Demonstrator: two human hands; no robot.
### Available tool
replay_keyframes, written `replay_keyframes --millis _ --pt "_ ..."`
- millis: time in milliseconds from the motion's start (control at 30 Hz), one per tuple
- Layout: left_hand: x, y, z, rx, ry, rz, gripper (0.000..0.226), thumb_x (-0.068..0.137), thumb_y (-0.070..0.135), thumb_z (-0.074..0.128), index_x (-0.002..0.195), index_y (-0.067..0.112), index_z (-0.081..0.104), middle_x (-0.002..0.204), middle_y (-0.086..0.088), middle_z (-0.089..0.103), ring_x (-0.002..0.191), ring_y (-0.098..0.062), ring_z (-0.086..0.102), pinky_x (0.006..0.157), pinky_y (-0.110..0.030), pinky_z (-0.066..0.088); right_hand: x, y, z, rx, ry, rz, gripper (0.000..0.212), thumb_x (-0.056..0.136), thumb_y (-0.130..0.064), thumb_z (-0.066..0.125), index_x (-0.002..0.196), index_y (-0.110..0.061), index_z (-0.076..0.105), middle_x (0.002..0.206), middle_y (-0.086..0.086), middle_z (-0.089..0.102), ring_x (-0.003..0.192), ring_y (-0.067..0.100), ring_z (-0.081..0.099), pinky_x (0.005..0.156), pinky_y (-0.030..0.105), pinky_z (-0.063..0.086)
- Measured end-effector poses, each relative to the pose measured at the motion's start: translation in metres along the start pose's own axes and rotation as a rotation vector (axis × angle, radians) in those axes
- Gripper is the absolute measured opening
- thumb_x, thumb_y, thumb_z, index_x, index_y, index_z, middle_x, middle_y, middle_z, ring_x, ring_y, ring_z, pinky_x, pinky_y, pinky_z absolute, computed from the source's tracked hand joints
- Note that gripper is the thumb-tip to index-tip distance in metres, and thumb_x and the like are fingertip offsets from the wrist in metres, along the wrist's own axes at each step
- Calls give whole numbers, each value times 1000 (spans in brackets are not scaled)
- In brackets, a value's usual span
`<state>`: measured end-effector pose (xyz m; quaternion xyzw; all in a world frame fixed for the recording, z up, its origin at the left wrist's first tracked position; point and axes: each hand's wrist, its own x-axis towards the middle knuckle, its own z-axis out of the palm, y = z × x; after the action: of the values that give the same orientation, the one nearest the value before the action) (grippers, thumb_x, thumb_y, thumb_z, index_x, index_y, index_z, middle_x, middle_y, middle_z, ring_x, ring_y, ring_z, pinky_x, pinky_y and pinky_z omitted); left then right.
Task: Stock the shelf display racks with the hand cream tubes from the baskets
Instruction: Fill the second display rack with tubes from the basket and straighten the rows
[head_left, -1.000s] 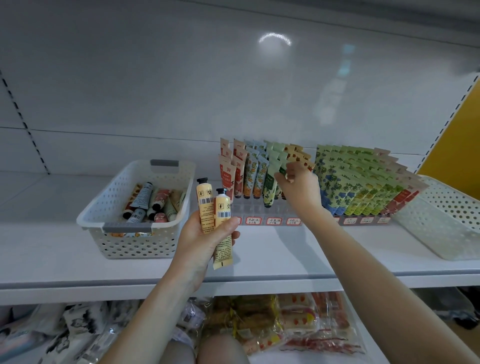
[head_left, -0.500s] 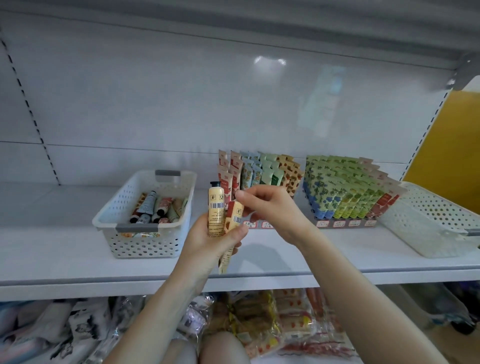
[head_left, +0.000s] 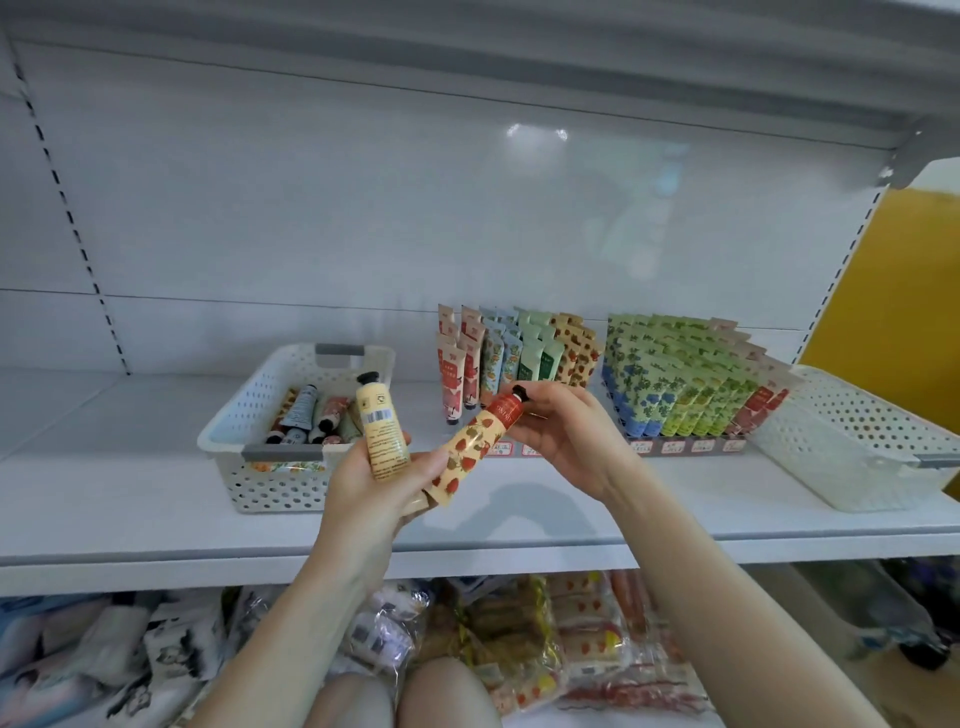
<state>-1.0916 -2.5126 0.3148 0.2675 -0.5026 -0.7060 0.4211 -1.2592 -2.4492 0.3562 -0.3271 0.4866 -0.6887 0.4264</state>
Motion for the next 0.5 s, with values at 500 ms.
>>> replay_keyframes --millis 500 --pt "16 -3 6 258 212 240 24 77 15 73 83 19 50 81 -6 59 80 -18 61 70 -27 52 -9 16 -25 -91 -19 30 19 94 -13 48 93 -1 63 79 10 72 72 15 70 62 17 56"
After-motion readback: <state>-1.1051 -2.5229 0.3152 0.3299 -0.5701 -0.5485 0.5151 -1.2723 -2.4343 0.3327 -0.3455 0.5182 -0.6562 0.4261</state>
